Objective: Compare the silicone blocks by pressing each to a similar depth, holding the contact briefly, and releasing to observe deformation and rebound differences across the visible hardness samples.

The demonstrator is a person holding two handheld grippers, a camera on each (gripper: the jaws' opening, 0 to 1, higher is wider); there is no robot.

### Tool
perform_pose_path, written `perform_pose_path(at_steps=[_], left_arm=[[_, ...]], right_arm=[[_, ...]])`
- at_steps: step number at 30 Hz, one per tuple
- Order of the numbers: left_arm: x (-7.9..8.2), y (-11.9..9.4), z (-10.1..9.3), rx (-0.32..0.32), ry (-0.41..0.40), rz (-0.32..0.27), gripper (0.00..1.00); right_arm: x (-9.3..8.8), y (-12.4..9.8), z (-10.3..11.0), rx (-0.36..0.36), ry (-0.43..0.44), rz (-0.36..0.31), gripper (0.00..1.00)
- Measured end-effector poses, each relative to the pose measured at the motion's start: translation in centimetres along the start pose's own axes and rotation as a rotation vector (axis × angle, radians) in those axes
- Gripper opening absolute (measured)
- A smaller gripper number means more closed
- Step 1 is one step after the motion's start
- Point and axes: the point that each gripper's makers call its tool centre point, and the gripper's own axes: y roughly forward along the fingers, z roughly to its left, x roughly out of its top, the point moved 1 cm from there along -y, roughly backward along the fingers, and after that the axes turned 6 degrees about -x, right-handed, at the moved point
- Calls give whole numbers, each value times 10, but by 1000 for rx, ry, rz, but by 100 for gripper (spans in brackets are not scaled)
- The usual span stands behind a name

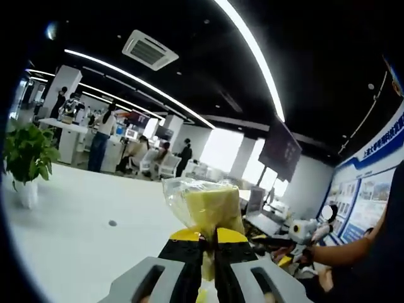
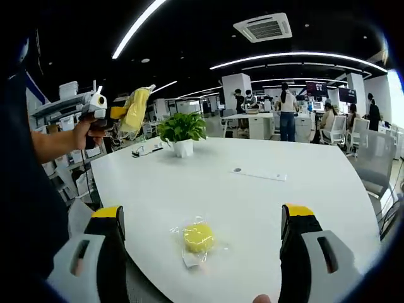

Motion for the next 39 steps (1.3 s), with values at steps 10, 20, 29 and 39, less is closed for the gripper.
perform_pose_path(at_steps=[10, 20, 29, 39], left_arm=[[-2, -5, 1, 9, -14, -9, 3], [-7, -8, 8, 41, -46, 5, 3], [-11, -8, 7, 42, -53, 25, 3], [-15, -4, 7, 43, -85, 53, 3]], right_arm=[[-31, -14, -12, -83, -16, 37, 96], [-65, -29, -21, -140, -19, 92, 96], [-86, -47, -28, -157, -25, 127, 96], [-83, -49, -28, -168, -16, 120, 96]])
